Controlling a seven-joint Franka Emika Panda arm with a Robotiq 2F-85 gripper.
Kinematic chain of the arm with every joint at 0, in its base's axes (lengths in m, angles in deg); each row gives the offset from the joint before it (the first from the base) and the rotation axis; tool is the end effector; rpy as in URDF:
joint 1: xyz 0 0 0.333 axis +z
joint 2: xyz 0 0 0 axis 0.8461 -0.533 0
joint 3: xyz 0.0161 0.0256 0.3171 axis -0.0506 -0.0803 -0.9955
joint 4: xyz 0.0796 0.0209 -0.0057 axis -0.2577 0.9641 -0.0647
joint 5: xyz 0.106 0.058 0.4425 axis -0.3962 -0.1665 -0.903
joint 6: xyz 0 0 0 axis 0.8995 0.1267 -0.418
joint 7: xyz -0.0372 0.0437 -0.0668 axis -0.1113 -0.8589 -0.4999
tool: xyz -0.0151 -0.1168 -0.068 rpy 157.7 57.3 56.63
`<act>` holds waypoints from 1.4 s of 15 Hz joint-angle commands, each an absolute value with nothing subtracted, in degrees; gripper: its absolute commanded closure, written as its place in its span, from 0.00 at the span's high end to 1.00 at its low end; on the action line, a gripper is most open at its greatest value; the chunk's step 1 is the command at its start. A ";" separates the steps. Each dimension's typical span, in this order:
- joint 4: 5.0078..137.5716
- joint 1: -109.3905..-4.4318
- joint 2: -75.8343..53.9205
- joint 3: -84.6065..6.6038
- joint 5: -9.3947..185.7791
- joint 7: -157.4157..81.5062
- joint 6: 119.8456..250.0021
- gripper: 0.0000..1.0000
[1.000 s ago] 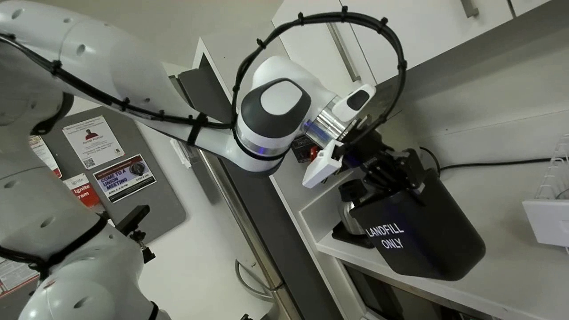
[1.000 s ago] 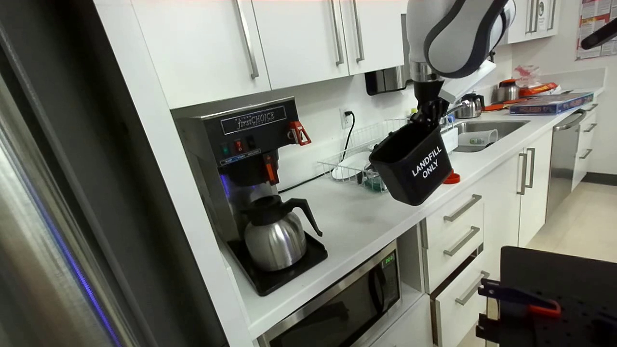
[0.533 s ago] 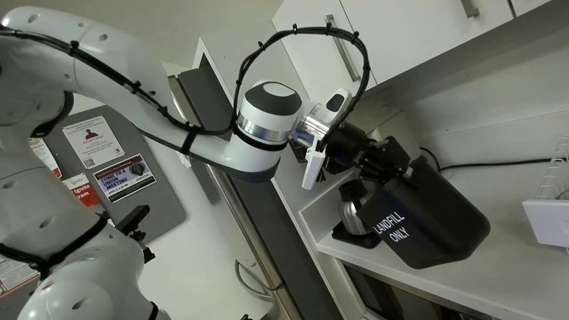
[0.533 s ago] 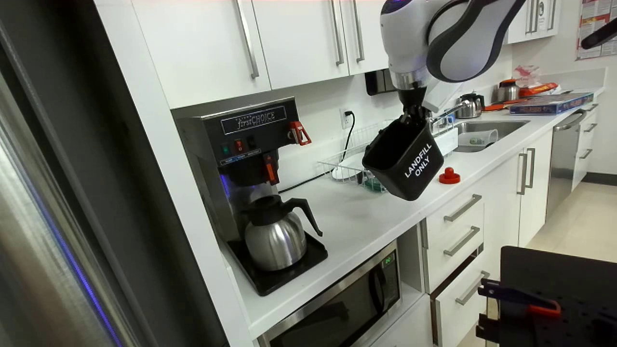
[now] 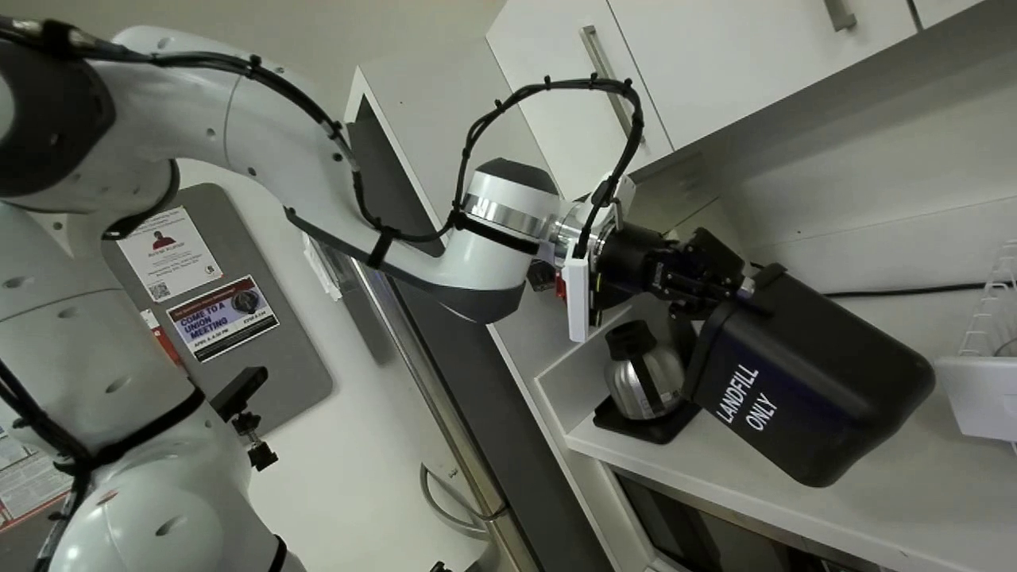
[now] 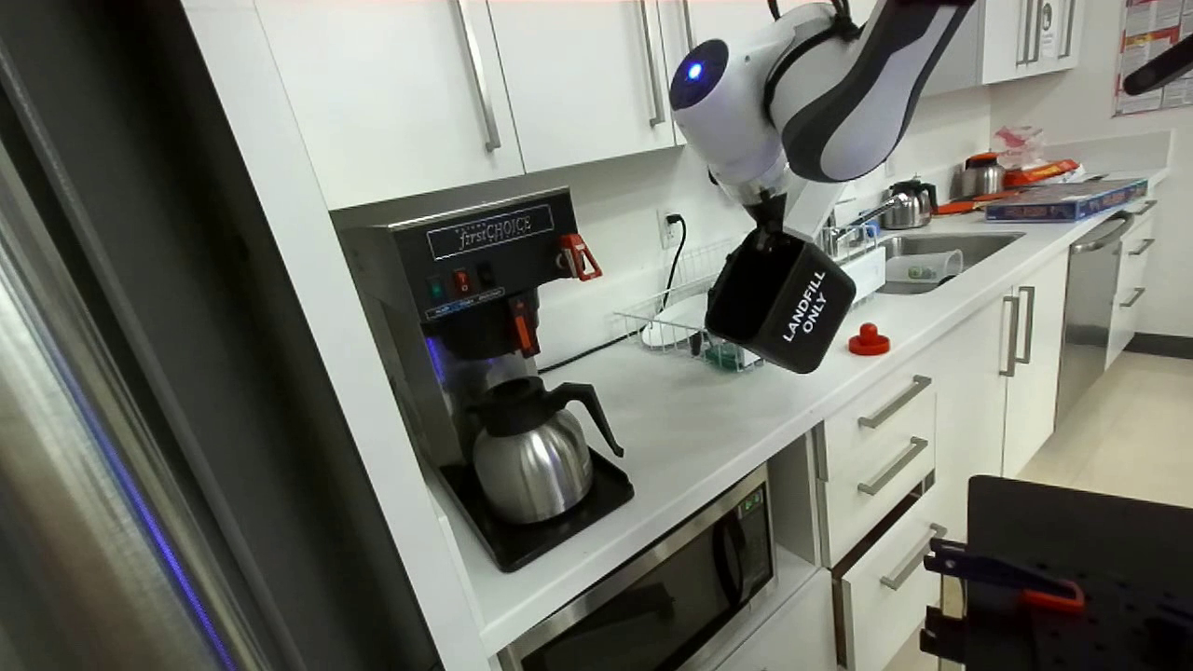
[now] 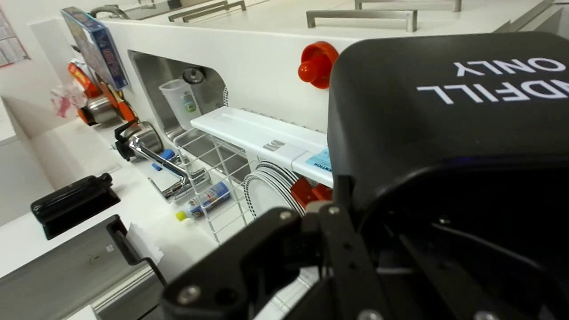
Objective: Pour the contents from black bin onto the countertop
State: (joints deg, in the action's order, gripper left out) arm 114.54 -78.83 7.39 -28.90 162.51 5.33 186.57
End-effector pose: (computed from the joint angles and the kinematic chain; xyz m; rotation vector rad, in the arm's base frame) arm 0.4452 -0.3485 0.2857 2.1904 -0.4677 0.1663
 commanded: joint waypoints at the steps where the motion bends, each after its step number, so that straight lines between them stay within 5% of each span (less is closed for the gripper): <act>1: 109.50 -76.12 1.03 -28.63 166.45 10.26 180.41 0.02; 21: 100.81 -69.28 -12.89 -31.05 175.76 18.34 154.45 0.02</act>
